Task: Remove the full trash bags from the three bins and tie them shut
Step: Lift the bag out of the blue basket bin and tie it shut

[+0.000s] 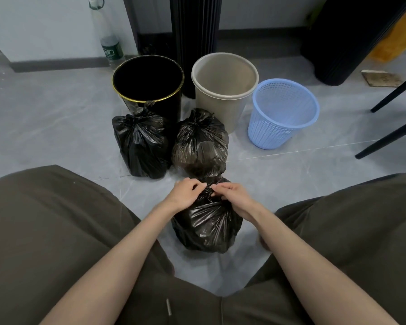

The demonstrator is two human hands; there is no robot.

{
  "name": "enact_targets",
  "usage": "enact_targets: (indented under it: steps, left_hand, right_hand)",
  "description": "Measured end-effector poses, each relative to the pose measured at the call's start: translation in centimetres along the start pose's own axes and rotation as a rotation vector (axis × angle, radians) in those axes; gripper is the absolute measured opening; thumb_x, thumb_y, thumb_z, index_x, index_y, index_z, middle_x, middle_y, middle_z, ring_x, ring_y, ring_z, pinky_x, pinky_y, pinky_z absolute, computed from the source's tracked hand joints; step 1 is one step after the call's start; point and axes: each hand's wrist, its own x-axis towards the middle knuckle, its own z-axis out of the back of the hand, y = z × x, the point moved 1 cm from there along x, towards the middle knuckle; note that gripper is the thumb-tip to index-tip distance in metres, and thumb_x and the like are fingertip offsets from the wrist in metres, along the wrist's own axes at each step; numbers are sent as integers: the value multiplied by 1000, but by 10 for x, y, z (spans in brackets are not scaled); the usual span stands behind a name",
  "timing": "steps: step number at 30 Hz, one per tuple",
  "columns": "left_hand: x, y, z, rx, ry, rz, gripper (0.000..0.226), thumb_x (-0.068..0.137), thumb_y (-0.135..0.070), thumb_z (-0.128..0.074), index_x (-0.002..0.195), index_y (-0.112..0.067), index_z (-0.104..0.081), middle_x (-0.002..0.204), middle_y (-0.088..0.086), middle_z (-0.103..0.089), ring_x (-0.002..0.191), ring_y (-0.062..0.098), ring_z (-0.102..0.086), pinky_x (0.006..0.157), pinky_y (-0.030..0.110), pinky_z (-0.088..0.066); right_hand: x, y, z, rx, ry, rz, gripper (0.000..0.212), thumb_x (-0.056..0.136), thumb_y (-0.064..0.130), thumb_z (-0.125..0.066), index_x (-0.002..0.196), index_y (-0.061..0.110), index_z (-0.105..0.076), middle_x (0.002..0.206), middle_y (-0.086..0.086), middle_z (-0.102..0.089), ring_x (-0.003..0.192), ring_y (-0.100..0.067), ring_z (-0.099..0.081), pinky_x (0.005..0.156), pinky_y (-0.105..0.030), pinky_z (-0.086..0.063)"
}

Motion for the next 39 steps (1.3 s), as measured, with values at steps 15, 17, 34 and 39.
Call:
enact_targets:
  steps: [15,17,34,39]
  left_hand:
    - [-12,-14,23,-113,306,-155,13,90,-24,-61,79,-19,-60,74,-12,-56,71,-1,-49,66,3,-36]
    - [-14,-15,24,-257,293,-73,12,90,-27,-62,81,-18,-63,73,-9,-56,67,-1,-47,58,4,-35]
    - [-10,-2,24,-62,343,-44,29,93,-36,-55,69,-31,-71,68,-14,-64,62,-3,-54,65,11,-38]
    - [6,2,29,121,43,-206,43,90,2,-40,114,-28,-59,124,-5,-50,117,15,-38,100,27,-24]
  right_hand:
    - [-3,8,20,56,246,-274,14,93,17,-59,100,11,-70,61,7,-63,58,-2,-53,56,-12,-40]
    - [-2,12,21,37,256,-258,13,92,18,-61,98,11,-70,62,5,-59,60,-5,-50,57,-12,-41]
    - [-5,18,22,-124,234,-161,11,83,8,-70,90,16,-72,63,3,-62,60,-6,-53,60,-16,-39]
    - [-8,21,21,-266,242,-59,13,78,8,-75,87,18,-75,73,-4,-68,68,-9,-60,59,-16,-43]
